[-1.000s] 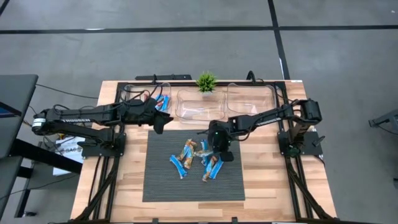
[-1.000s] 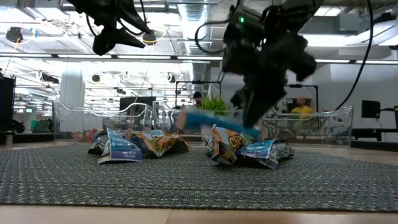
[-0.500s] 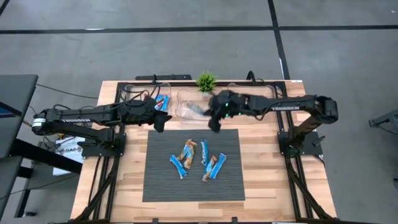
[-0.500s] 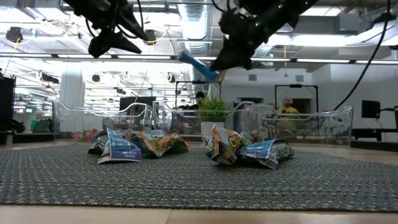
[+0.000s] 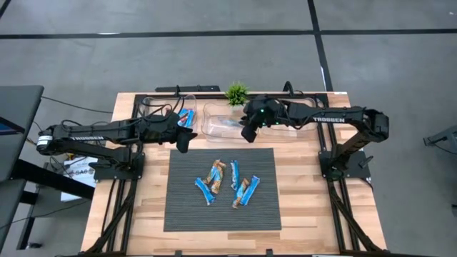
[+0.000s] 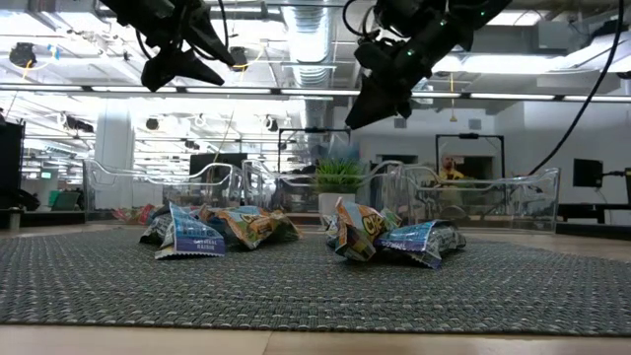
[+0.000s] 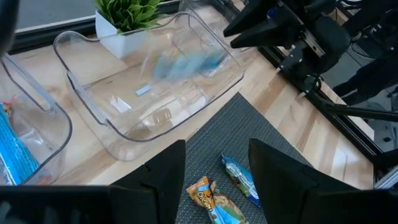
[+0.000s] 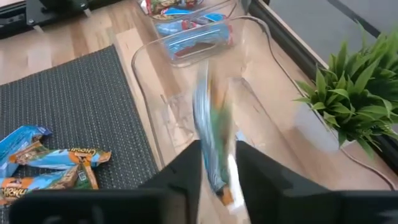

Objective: Pick and place Granola Bars by type
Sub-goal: Put the green granola bar into the top center transparent bin

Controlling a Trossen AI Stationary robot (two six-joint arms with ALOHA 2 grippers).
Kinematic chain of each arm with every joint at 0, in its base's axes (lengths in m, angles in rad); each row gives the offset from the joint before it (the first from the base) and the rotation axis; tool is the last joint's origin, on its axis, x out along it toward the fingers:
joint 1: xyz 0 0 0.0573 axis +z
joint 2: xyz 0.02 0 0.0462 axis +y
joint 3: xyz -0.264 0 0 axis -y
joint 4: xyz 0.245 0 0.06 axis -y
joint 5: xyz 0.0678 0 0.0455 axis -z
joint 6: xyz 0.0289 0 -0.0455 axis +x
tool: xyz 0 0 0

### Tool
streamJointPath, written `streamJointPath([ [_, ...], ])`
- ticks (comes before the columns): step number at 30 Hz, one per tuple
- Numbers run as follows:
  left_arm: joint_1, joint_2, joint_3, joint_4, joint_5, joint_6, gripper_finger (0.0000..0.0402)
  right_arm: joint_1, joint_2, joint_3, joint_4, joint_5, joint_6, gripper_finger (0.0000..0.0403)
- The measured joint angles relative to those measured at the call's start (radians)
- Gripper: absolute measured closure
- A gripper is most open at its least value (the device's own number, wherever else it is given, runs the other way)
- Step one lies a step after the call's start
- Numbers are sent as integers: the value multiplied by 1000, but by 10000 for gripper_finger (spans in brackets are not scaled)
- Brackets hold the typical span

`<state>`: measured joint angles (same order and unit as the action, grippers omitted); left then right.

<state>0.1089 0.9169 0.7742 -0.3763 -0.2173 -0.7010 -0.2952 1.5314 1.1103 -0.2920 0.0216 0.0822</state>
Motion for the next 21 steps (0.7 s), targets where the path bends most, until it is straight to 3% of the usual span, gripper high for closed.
streamJointPath([
  [4,0,0,0,7,13,1,233,0,0,0,-1,-14,15,261],
  [9,-48,15,0,85,5,53,238,5,-12,-1,5,-177,-52,219],
  [14,-93,54,0,89,-24,50,258,72,-32,-1,-31,-211,-178,206],
  [21,-153,166,1,83,64,-81,287,190,-46,-1,-151,-206,-274,212],
])
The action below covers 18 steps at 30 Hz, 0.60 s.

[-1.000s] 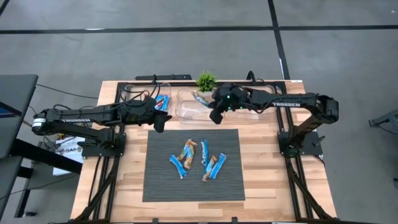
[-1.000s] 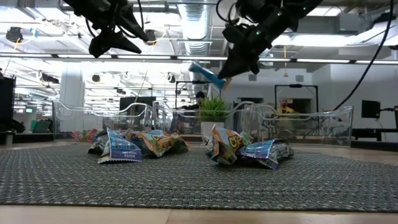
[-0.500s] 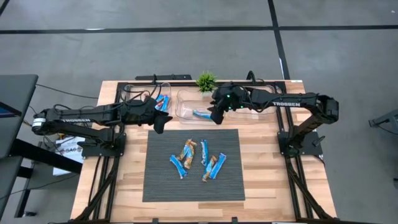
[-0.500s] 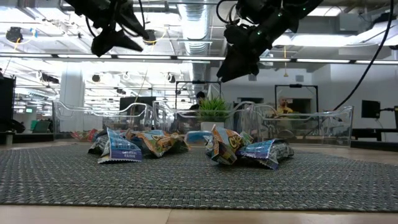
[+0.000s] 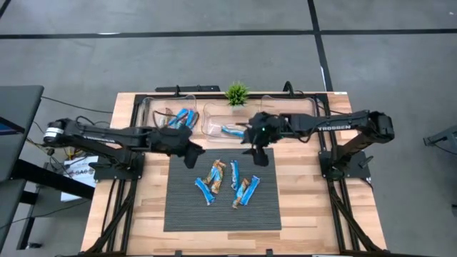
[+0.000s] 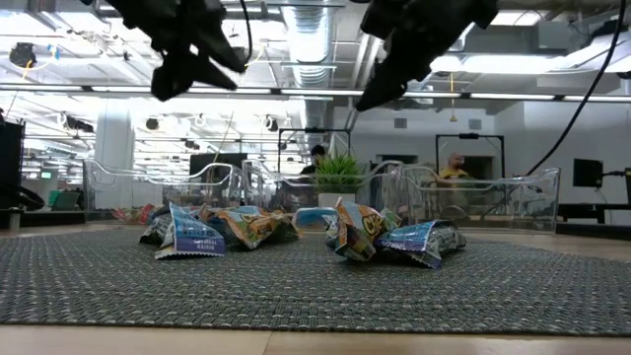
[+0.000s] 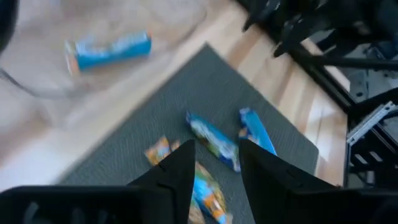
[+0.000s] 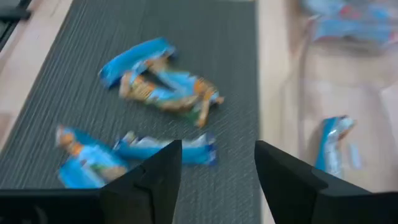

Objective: Pick and place Granola Bars by type
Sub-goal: Put the green granola bar into the top center transparent bin

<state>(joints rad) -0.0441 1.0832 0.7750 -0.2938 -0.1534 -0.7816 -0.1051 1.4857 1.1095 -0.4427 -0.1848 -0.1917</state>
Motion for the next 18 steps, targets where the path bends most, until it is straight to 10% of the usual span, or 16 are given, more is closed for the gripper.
streamJointPath([
  [18,-89,357,29,15,64,-465,294,58,-1,0,-133,32,34,244],
])
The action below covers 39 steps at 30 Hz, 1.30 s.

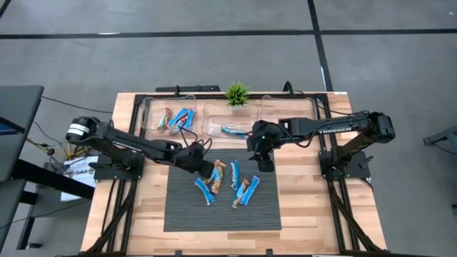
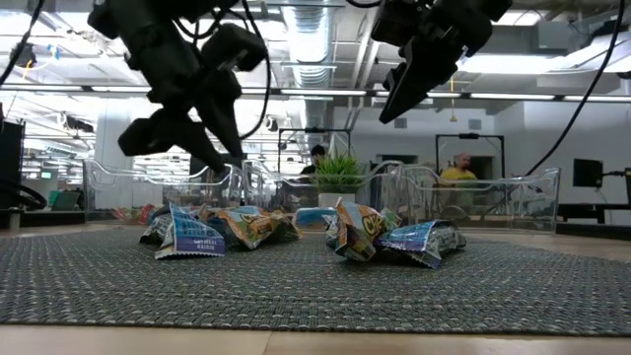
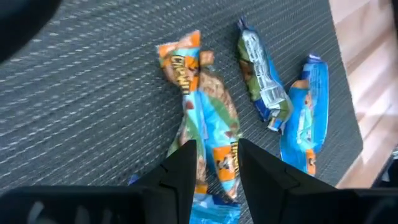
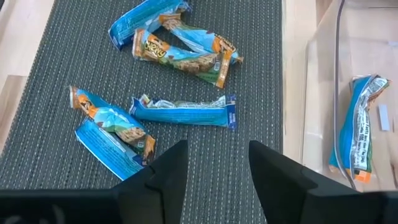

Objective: Pick and place Granola Bars by type
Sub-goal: Put the green granola bar into the top center transparent bin

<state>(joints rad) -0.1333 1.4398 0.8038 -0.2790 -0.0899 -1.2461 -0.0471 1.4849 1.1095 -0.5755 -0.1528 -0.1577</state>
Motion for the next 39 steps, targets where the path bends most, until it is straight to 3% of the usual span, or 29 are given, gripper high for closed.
streamJointPath([
  [17,-4,278,102,-6,59,52,294,0,0,0,0,-2,3,262],
  [22,-4,281,125,-28,33,84,310,0,0,0,1,-2,2,266],
  [28,-4,277,132,-23,33,104,388,0,0,0,0,-3,2,267],
  [36,-4,231,132,-22,28,102,401,0,0,0,0,-3,2,267],
  [39,0,167,132,-29,-24,101,401,0,0,0,0,-3,4,267],
])
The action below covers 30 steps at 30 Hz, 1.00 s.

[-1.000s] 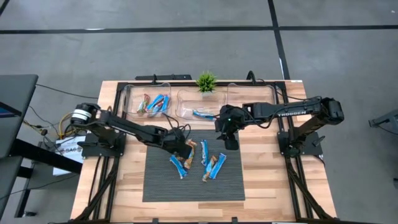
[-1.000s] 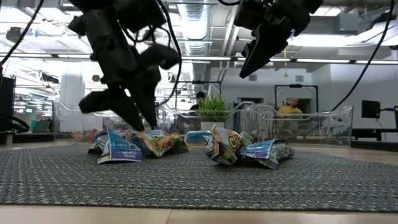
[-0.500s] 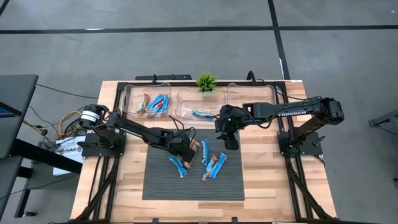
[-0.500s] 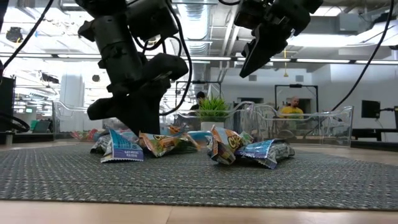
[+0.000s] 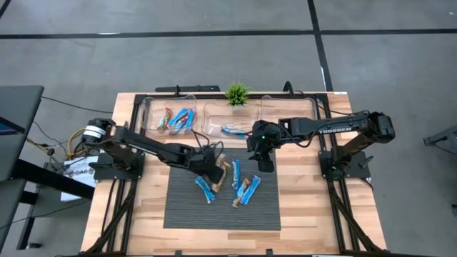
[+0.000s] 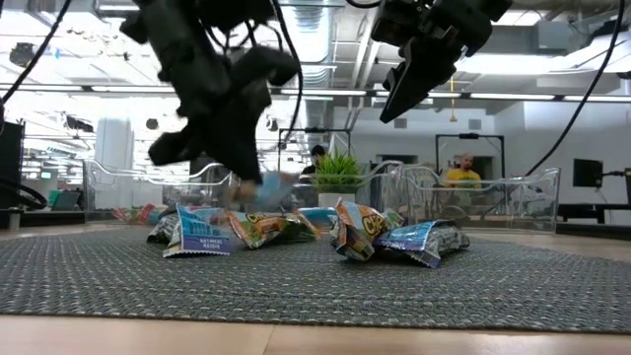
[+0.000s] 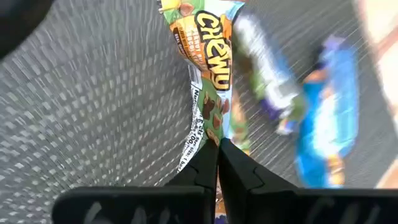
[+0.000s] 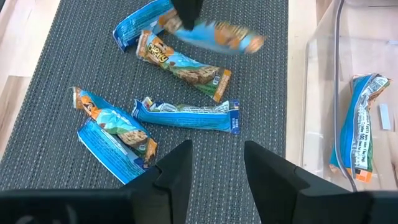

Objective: Pick and place Granola Bars by type
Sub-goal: Put the green granola bar into the top center transparent bin

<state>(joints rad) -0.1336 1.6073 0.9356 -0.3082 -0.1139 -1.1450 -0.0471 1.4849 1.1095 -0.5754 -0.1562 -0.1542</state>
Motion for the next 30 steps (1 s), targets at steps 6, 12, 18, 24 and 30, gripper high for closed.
streamJointPath([
  [6,56,-157,0,-39,-206,11,401,0,0,0,2,0,8,267],
  [12,226,-249,0,6,-248,149,401,-1,0,0,20,0,17,267],
  [18,408,-227,0,137,30,265,400,-1,0,0,45,3,24,267],
  [24,481,-214,0,136,93,335,356,-4,0,0,48,6,49,267],
  [30,487,-215,0,117,96,366,273,-8,0,0,47,9,50,267],
])
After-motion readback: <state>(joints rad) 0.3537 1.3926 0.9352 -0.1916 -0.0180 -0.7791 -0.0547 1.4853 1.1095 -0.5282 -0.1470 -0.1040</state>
